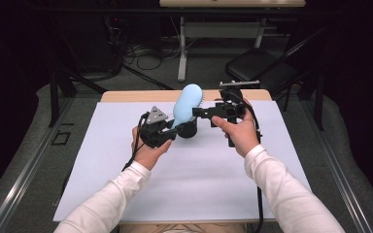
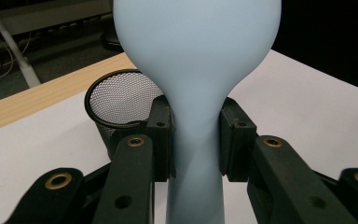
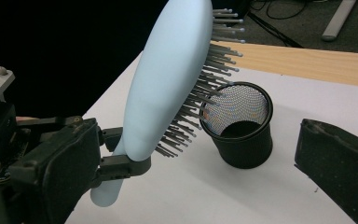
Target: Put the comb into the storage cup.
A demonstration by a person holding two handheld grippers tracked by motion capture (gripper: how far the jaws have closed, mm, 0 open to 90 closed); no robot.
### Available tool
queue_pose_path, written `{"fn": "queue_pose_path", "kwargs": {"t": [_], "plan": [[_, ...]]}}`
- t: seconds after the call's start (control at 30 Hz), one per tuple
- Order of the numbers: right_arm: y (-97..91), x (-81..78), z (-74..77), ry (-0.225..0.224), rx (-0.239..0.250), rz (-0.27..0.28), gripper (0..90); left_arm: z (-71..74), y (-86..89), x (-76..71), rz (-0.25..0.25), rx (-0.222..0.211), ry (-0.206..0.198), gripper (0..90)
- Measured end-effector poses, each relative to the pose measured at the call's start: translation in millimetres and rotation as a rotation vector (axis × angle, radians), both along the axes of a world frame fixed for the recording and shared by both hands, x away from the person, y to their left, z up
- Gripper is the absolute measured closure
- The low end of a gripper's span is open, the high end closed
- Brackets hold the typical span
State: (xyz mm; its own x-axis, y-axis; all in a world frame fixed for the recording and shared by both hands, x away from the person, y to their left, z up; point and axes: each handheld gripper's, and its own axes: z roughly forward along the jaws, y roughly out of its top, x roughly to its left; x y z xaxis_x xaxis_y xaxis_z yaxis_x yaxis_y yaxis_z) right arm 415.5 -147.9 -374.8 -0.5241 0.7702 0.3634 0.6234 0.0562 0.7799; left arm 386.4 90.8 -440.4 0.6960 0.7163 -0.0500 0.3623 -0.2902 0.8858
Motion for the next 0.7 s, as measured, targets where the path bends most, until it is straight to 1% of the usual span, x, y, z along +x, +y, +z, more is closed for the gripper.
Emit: {"fn": "queue_pose_path", "kwargs": {"t": [0.33, 0.6, 0.7], "plan": [[2.0, 2.7, 0.1, 0.014, 0.008, 0.003, 0.0, -0.7, -5.5, -1.8, -0.013, -0.004, 0.001, 70.0], [2.5, 4.6, -0.4, 0.027, 0.026, 0.008, 1.0, 0.0, -10.3, -4.3, -0.030, -0.007, -0.006, 70.0], [1.6, 5.3, -0.2, 0.033, 0.043, 0.012, 1.5, 0.1, -11.5, -5.3, -0.033, -0.008, -0.007, 70.0]]}}
